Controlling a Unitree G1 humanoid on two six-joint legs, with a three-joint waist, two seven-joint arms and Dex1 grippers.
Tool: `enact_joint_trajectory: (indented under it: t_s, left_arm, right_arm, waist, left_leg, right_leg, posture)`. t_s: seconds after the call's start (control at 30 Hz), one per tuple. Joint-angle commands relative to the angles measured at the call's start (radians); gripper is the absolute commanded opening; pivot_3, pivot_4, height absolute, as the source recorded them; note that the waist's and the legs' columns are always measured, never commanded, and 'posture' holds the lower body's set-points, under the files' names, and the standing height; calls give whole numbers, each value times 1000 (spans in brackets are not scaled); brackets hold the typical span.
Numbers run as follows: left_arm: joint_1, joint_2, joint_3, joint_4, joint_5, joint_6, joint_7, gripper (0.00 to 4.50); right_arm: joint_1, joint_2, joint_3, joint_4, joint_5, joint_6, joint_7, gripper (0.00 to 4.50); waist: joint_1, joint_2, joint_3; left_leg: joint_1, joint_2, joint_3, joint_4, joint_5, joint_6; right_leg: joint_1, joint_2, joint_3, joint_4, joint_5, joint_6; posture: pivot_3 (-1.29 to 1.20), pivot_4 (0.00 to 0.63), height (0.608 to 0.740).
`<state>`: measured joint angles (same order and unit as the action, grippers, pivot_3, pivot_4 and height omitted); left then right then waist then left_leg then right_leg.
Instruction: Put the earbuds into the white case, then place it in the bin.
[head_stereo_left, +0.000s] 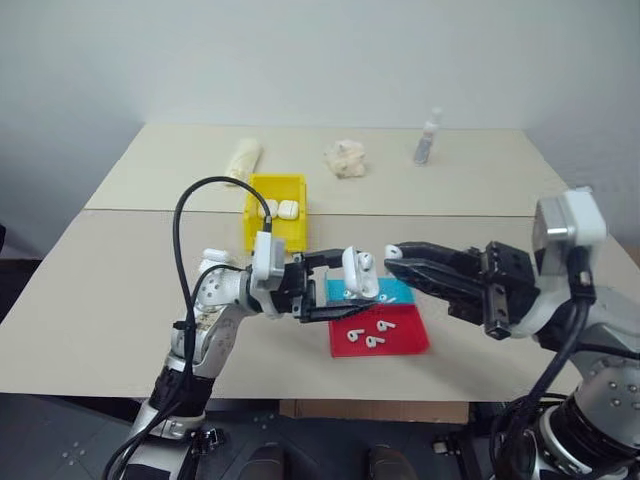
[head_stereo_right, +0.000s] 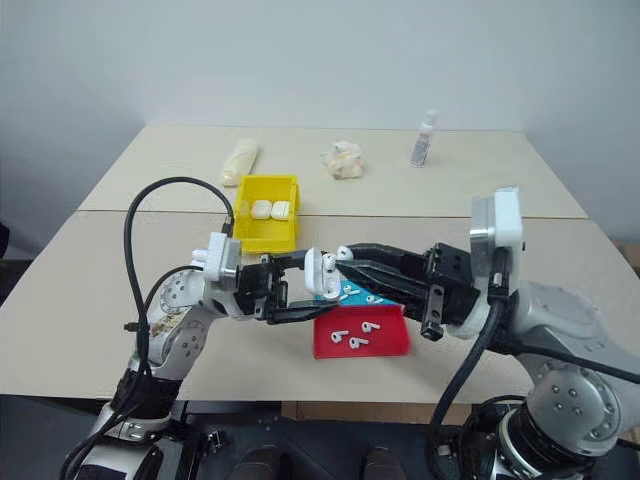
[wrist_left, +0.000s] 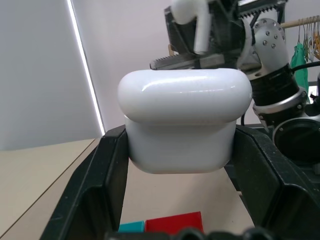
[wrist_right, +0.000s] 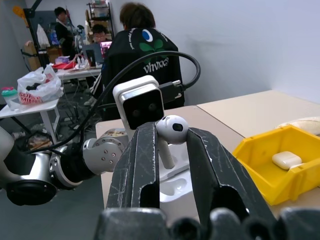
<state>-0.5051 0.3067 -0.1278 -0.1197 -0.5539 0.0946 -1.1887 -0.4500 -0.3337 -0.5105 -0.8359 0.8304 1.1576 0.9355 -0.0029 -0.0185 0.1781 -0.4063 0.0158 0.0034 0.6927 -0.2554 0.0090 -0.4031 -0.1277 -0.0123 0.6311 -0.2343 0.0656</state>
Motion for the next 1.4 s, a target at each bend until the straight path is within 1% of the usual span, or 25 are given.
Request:
enact_joint_trajectory:
  t_s: [0.03,0.37,0.67,0.73,0.8,0.97,1.1,1.2,1.27,1.37,1.4]
  left_arm:
    - [-6,-6,5,-36,-16,6,15,2770]
    - [12,-16,2,-78,-23,22,46,2770]
    - [12,-21,1,-64,-18,12,41,2770]
    - [9,-22,2,-61,-20,12,39,2770]
    - [7,-20,5,-58,-25,16,36,2770]
    - [9,-14,7,-44,-23,15,25,2770]
    - [5,-13,2,-13,-11,2,5,2770]
    - [-2,-23,-10,19,6,-14,-5,2770]
    - [-14,-34,-24,45,32,-29,-3,2770]
    - [-26,-54,-38,70,50,-47,-7,2770]
    - [-30,-63,-42,73,53,-51,-6,2770]
  right_arm:
    - [24,-37,58,0,28,-105,-38,715]
    - [96,-144,165,63,50,-280,-72,715]
    - [130,-215,198,87,101,-340,-106,715]
    - [134,-235,207,81,103,-351,-116,1358]
    - [141,-258,213,76,107,-362,-123,1890]
    - [163,-307,200,77,130,-391,-128,1890]
    - [168,-357,153,84,169,-409,-121,1890]
    - [133,-417,113,96,241,-400,-120,1890]
    - [71,-457,123,115,281,-379,-150,1890]
    - [-49,-502,187,142,320,-328,-219,1351]
    - [-79,-516,210,139,321,-321,-223,1024]
  waist:
    - [-3,0,0]
    - [-7,0,0]
    - [-6,0,0]
    - [-6,0,0]
    - [-6,0,0]
    - [-3,0,0]
    - [0,0,0]
    - [3,0,0]
    - [2,0,0]
    - [1,0,0]
    - [1,0,0]
  left_leg:
    - [0,0,0,0,0,0]
    - [0,0,0,0,0,0]
    - [0,0,0,0,0,0]
    - [0,0,0,0,0,0]
    - [0,0,0,0,0,0]
    - [0,0,0,0,0,0]
    - [0,0,0,0,0,0]
    - [0,0,0,1,0,0]
    - [0,0,0,1,0,0]
    - [0,0,0,1,0,0]
    - [0,0,0,1,0,0]
  right_leg:
    - [0,0,0,0,0,0]
    - [0,0,0,-1,0,0]
    - [0,0,0,-1,0,0]
    - [0,0,0,-1,0,0]
    - [0,0,0,-1,0,0]
    - [0,0,0,-1,0,0]
    - [0,0,0,-1,0,0]
    - [1,0,0,-1,0,0]
    - [1,0,0,-1,0,0]
    - [1,0,-1,-1,0,0]
    - [1,0,0,-1,0,0]
  posture:
    - [0,150,740]
    - [0,150,740]
    - [0,150,740]
    - [0,150,740]
    - [0,150,740]
    - [0,150,740]
    - [0,150,740]
    - [0,150,740]
    - [0,150,740]
    - [0,150,740]
    - [0,150,740]
